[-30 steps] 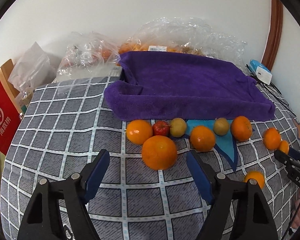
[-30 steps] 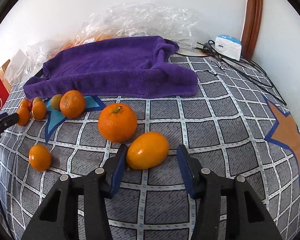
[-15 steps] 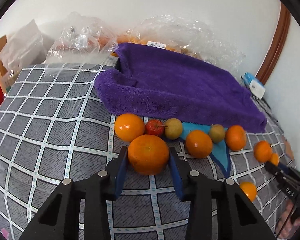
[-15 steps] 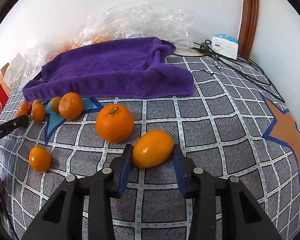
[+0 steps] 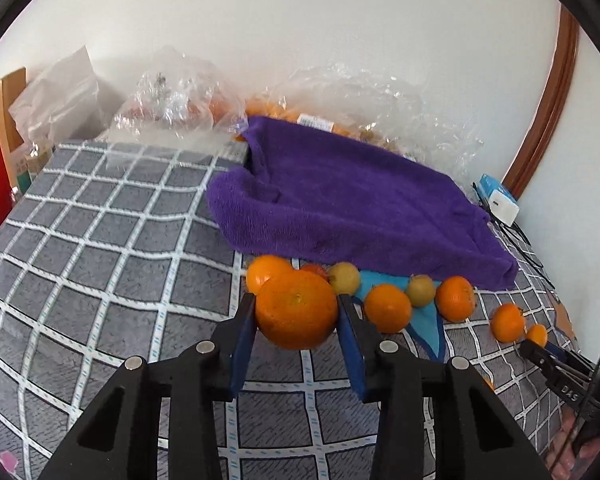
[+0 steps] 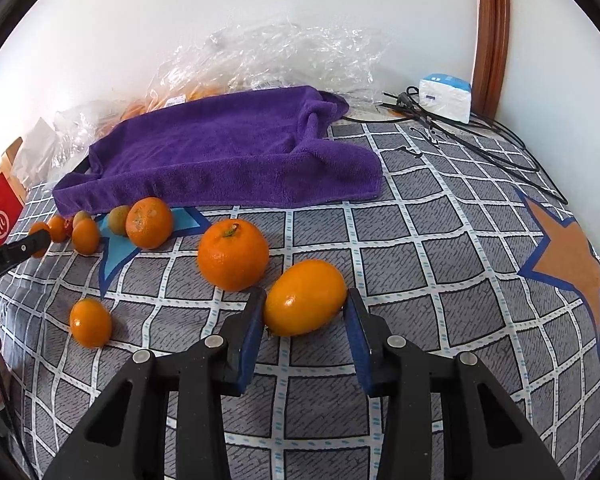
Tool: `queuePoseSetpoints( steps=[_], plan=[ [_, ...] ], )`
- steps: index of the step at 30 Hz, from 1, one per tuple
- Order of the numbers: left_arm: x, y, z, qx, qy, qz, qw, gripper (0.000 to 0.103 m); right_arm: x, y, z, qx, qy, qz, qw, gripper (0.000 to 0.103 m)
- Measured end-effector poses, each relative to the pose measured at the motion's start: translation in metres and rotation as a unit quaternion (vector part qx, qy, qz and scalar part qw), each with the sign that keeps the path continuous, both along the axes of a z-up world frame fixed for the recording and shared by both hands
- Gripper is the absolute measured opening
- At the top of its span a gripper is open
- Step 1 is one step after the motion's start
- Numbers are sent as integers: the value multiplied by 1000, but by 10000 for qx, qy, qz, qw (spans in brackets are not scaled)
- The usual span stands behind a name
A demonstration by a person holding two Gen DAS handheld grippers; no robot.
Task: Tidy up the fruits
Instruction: 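Lift both held fruits and carry them over the purple towel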
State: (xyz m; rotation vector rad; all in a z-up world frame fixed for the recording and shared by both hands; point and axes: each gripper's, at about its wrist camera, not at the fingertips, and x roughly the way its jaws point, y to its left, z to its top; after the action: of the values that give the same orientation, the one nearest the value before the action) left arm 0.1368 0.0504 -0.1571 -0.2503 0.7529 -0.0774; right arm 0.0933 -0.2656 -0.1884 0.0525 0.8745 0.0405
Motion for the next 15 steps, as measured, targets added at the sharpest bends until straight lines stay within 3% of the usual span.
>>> queuePoseSetpoints(
  steps=[7, 15],
  plan=[
    [-5, 3, 21, 1, 22, 29, 10000, 37, 3, 4, 36, -17, -391, 148, 9991, 39],
    [15, 10, 73, 124, -311, 95, 9994, 37, 49, 16, 85, 31, -836, 341, 9959, 39]
  ],
)
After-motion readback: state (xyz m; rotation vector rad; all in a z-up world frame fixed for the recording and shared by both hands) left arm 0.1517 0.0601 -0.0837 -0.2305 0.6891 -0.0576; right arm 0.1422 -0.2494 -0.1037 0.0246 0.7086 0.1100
